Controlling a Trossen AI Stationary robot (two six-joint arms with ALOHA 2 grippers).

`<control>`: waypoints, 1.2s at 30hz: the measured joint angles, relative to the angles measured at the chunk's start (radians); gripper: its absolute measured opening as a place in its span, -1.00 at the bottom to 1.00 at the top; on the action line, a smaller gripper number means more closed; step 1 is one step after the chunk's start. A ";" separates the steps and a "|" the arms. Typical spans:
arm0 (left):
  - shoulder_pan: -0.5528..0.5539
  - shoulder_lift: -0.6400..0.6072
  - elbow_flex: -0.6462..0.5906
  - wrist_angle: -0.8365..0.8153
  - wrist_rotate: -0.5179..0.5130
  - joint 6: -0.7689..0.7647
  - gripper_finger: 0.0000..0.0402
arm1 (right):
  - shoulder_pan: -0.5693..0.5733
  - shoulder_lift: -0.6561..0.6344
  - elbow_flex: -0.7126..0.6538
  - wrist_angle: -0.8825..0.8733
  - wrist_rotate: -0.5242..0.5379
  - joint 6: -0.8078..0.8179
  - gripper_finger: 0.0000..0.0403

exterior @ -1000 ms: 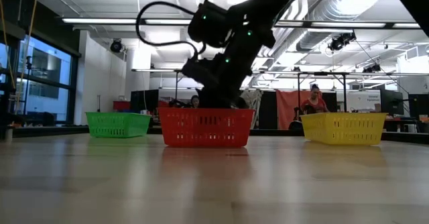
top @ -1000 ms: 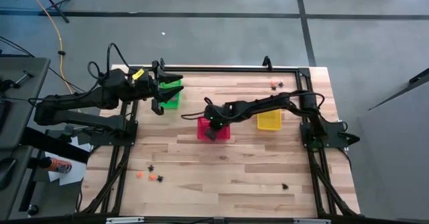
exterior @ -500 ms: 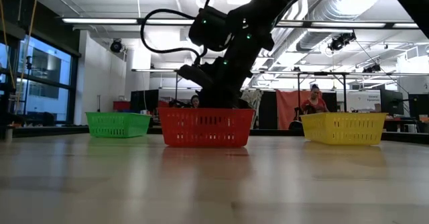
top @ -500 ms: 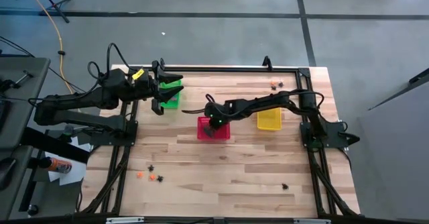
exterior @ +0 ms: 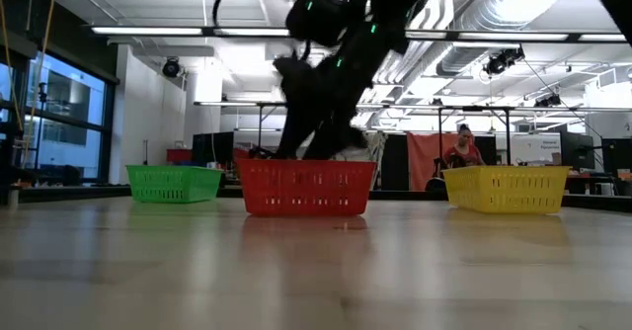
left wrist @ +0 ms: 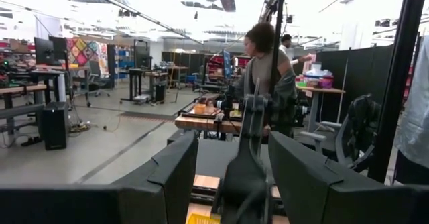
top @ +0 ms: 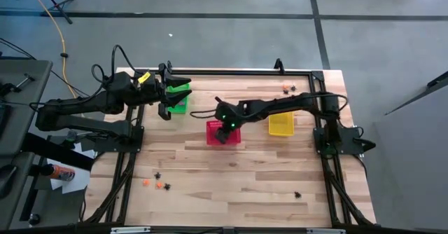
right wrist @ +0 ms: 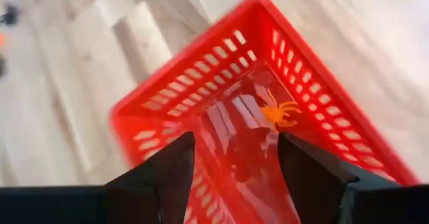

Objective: Sort Halloween decoration
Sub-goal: Put the orange spider toy into the red bin

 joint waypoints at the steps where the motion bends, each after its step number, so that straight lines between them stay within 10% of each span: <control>1: 0.000 0.000 0.000 -0.001 0.000 0.000 -0.14 | 0.000 -0.028 0.000 -0.015 0.002 -0.025 0.06; 15: 0.000 0.014 -0.001 -0.066 -0.031 0.000 -0.14 | -0.005 -0.401 -0.014 -0.229 0.271 -0.284 0.01; 29: -0.001 0.019 -0.001 -0.127 -0.033 -0.010 -0.14 | -0.004 -0.805 -0.568 0.448 0.141 -0.074 0.01; 36: -0.002 0.024 -0.001 -0.171 -0.033 -0.011 -0.14 | -0.003 -0.823 -0.587 0.697 0.130 -0.320 0.01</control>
